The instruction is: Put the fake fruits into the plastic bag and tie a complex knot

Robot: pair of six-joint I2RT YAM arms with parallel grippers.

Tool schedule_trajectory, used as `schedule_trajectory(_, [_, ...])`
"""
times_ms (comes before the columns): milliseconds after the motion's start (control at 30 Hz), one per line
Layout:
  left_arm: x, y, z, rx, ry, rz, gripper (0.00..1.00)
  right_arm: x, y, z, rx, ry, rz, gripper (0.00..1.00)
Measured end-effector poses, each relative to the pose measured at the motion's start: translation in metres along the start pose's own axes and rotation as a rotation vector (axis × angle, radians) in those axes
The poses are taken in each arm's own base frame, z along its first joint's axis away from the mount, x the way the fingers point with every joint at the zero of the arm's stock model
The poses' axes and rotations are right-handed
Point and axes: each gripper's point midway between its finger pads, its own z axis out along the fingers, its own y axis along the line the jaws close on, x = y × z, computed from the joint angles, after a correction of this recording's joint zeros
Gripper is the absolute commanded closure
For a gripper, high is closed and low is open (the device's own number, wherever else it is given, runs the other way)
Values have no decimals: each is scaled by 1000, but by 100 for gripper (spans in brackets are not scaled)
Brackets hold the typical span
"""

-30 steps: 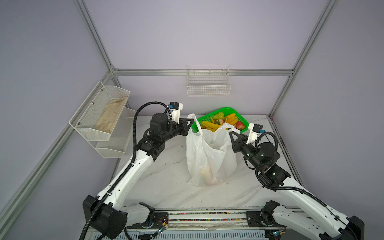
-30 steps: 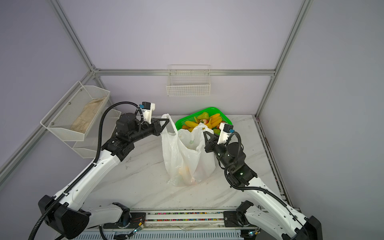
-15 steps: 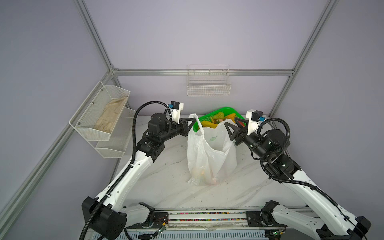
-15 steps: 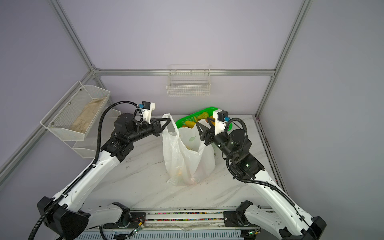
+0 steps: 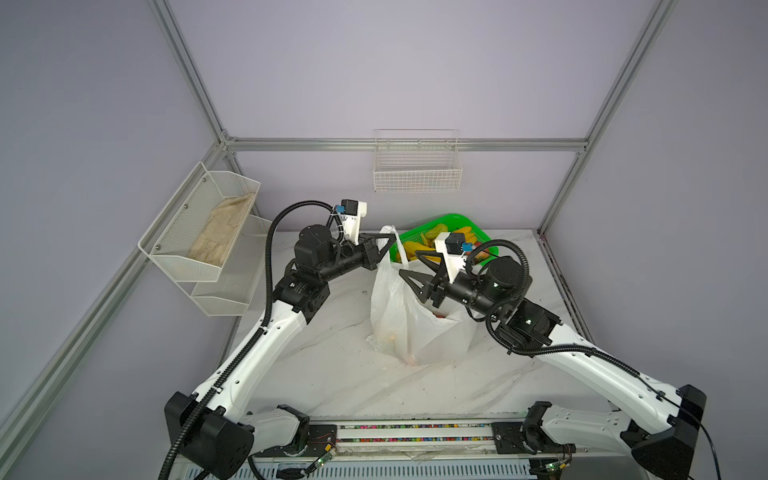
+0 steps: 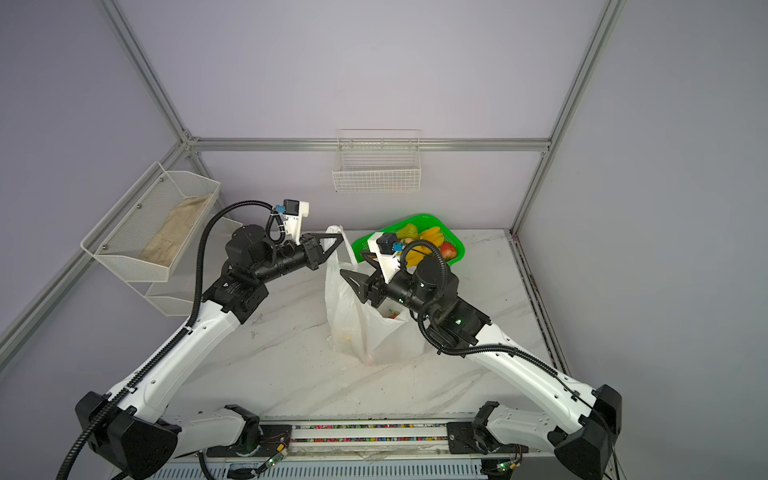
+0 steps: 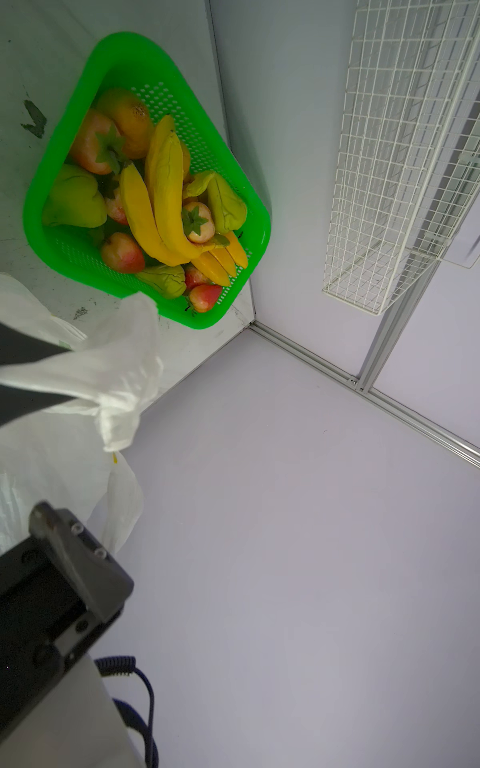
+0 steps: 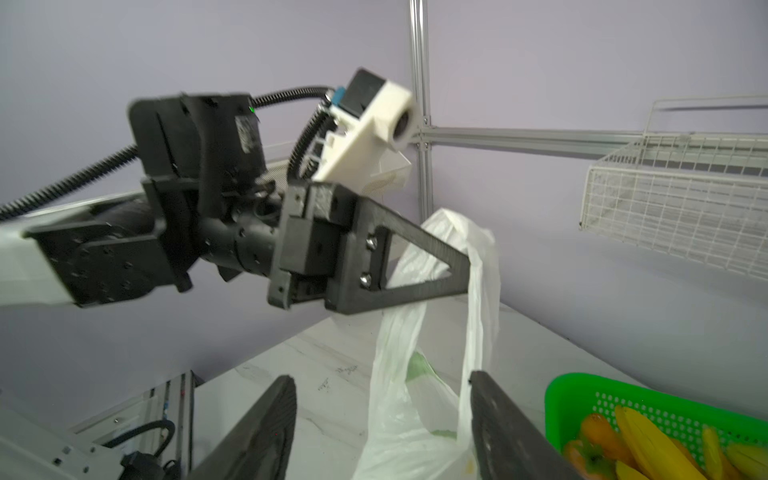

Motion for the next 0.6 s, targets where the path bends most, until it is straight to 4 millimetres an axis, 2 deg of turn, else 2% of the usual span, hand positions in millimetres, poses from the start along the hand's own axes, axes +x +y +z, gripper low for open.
schedule_trajectory(100, [-1,0,0,0,-2,1,96,29,-12,9,45,43,34,19])
schedule_trajectory(267, [-1,0,0,1,-2,2,96,51,-20,23,58,50,75,17])
schedule_trajectory(333, [-1,0,0,0,-3,3,95,58,-19,29,39,43,82,27])
schedule_trajectory(467, [-1,3,-1,-19,-7,10,91,78,-10,35,-40,24,104,61])
schedule_trajectory(533, [-1,7,-4,-50,-11,20,82,83,-5,34,-78,7,104,73])
schedule_trajectory(600, [-3,9,-11,-88,-20,46,68,86,1,31,-114,-15,109,87])
